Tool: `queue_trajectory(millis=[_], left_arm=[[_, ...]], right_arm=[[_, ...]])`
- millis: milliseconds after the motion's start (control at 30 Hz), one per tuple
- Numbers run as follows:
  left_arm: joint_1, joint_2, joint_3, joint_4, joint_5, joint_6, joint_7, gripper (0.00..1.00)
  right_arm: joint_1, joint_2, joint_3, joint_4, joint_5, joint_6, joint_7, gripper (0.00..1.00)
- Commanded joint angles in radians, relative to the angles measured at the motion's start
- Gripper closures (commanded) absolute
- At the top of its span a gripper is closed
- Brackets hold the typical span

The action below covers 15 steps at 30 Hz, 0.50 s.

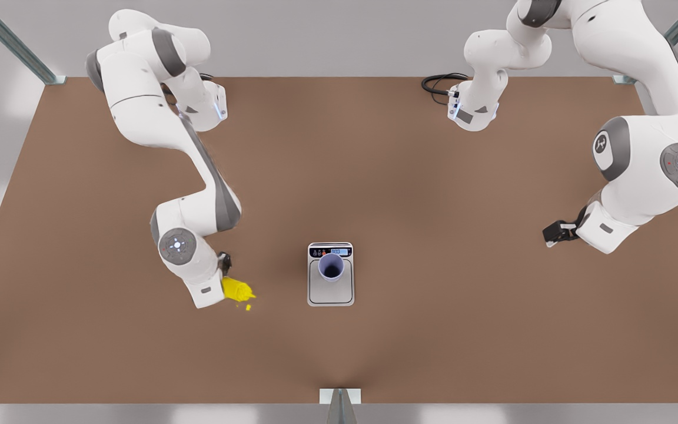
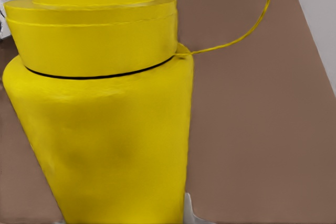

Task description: Move cup to the weight, pick up sauce bottle, pour sauce

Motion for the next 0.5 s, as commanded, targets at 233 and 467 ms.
queue_trajectory(millis=[233,467], left_arm=[[-0.002,-0.003,0.000,0.014,-0.001,-0.004,0.002,0.00],[-0.002,-0.001,-0.002,0.014,-0.001,-0.004,0.002,0.00]], right_arm=[[-0.144,0.002,0.001,-0.019,0.407,-0.028,-0.408,0.41],[-0.273,0.083,0.006,-0.053,0.752,-0.103,-0.815,0.41]])
